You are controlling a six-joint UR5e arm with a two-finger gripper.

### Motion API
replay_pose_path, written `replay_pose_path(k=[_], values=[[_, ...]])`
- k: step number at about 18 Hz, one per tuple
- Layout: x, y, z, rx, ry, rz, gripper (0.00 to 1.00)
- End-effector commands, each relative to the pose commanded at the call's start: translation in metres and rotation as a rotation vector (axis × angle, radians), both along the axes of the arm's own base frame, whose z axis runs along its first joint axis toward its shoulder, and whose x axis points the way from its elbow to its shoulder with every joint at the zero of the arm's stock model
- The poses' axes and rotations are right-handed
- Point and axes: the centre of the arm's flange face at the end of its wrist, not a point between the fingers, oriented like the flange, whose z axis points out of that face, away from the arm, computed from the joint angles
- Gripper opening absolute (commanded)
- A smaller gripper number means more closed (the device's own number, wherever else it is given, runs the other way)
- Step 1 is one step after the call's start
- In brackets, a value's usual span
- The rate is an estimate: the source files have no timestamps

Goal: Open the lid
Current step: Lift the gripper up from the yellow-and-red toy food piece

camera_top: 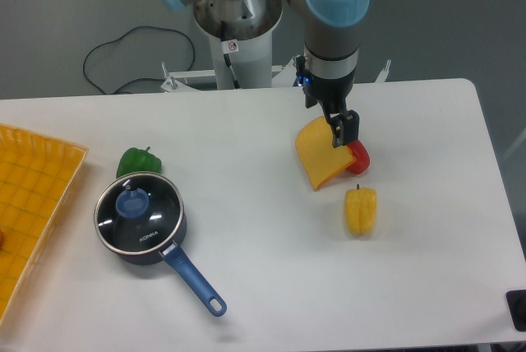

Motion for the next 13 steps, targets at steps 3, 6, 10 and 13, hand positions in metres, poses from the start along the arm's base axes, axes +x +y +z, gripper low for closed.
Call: replay_pose_path(k=[3,6,10,13], values=[[0.002,-0.002,-0.003,-0.026,0.007,0.000,1.00],[0.005,0.003,-0.002,-0.021,0.008,0.061,1.00],[0.023,0.011,-0.024,-0.039,-0.028,0.083,1.00],[0.030,0.008,-0.027,-0.033,-0.041,0.220,1.00]])
